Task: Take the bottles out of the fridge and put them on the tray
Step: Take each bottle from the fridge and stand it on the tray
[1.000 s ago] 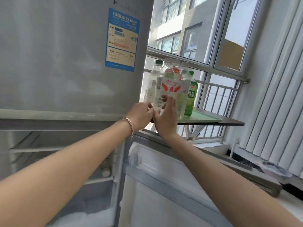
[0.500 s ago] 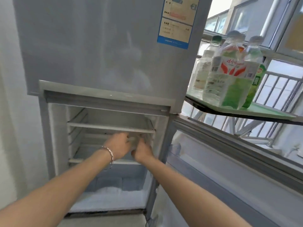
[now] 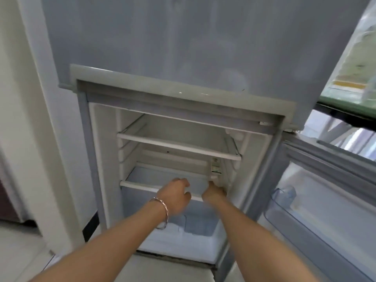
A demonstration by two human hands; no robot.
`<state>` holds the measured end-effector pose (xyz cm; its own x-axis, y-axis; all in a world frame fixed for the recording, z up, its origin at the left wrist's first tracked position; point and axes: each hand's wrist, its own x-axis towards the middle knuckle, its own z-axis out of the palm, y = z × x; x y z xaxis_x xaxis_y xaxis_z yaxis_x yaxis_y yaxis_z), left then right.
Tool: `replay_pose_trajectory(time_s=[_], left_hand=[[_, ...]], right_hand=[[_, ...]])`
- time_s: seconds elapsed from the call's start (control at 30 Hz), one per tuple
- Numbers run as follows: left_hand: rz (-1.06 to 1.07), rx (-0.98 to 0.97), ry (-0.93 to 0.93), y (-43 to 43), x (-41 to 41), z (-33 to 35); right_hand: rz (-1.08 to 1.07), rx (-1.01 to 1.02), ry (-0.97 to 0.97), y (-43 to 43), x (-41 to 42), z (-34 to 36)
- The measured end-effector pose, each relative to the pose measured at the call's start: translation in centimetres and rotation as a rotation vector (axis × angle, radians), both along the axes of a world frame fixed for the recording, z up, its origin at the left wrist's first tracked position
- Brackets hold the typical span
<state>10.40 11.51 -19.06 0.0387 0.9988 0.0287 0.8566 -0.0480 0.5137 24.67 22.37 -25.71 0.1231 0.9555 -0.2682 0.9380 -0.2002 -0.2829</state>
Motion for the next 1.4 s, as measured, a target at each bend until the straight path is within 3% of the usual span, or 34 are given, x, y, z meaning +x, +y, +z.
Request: replay_pose_trajectory(time_s=[0.13, 0.37, 0.5, 0.7, 0.97, 1.07, 1.27, 1.4], left_hand=[[-0.003, -0.056, -0.012, -0.6, -1.2, -1.4], [-0.006, -0.076, -0.045, -2.0, -2.4, -0.5], [-0.034, -0.048, -0.048, -2.8, -2.2, 1.5], [-0.062, -0.058, -0.082, -4.1, -1.7, 5.4], [-0.318, 0.074, -0.207, -7.8, 0.8, 12.2], [-0.331, 0.188, -0.198, -8.7, 1.6, 14.5], [-0.292, 0.343, -0.234, -11.4, 4.1, 19.9], [-0.221, 0.522, -0.257, -12.8, 6.8, 23.1]], right_hand=[[0.046, 0.018, -0.036, -1.4, 0.7, -0.4], [0.078, 0.28, -0.085, -5.4, -1.2, 0.7], [0.081, 0.457, -0.137, -7.6, -1.1, 5.3], [0.302, 0.496, -0.169, -12.5, -1.3, 11.6], [0.482, 0.583, -0.226, -21.8, 0.1, 22.3], [0.385, 0.597, -0.131, -24.1, 1.4, 26.0], [0.093, 0.581, 0.322, -26.6, 4.0, 29.6], [0.086, 0.527, 0.48, -27.5, 5.3, 29.3]])
